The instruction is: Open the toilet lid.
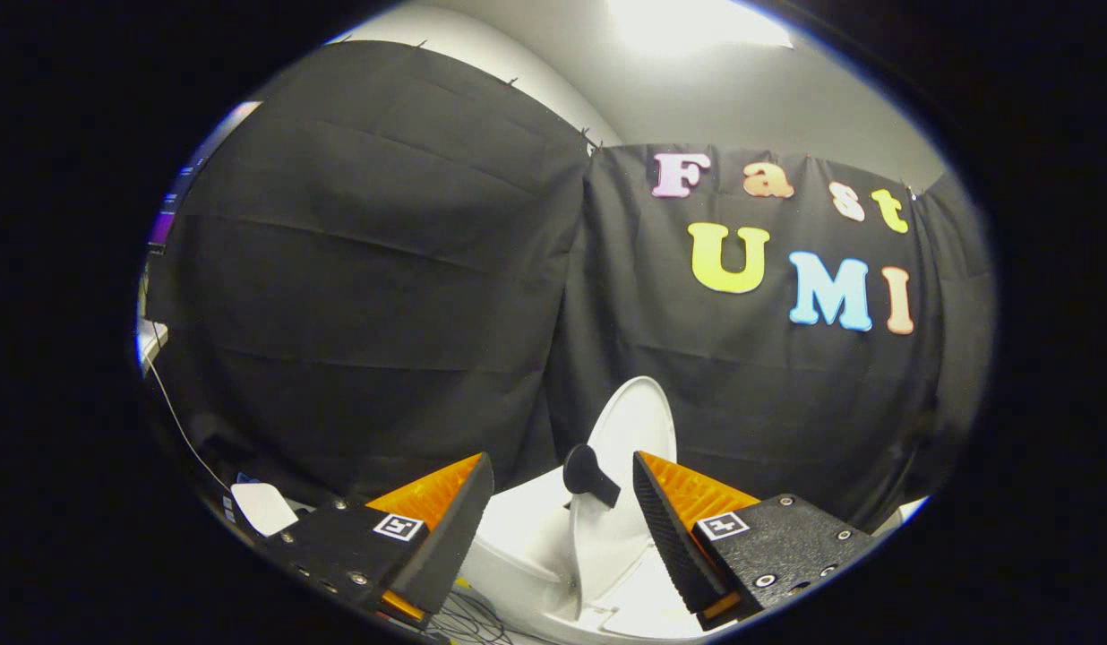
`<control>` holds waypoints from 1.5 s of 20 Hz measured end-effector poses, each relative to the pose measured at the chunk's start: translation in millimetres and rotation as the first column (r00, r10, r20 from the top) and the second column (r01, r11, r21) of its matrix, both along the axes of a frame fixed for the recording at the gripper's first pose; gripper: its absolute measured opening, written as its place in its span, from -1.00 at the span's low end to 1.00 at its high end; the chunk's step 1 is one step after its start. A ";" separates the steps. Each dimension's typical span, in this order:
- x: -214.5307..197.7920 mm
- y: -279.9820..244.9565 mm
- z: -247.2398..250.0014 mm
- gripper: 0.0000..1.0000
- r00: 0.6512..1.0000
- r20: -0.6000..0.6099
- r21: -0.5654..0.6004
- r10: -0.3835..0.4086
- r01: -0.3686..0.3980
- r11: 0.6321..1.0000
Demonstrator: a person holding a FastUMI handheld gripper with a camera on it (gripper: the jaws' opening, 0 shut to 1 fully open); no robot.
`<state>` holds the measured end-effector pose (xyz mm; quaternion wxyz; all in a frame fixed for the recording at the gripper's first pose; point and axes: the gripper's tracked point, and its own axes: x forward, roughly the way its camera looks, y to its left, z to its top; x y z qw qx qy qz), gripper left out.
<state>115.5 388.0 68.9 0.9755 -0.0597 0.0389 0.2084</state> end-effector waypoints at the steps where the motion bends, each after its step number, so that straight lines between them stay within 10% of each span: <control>1: -6.5 -10.7 6.3 0.90 1.000 0.020 -0.017 -0.012 0.013 1.000; 15: -57.5 -158.5 73.1 0.89 0.969 0.113 0.069 -0.219 0.212 0.975; 30: -82.0 -260.6 -7.2 0.90 0.956 0.088 0.043 -0.281 0.278 0.960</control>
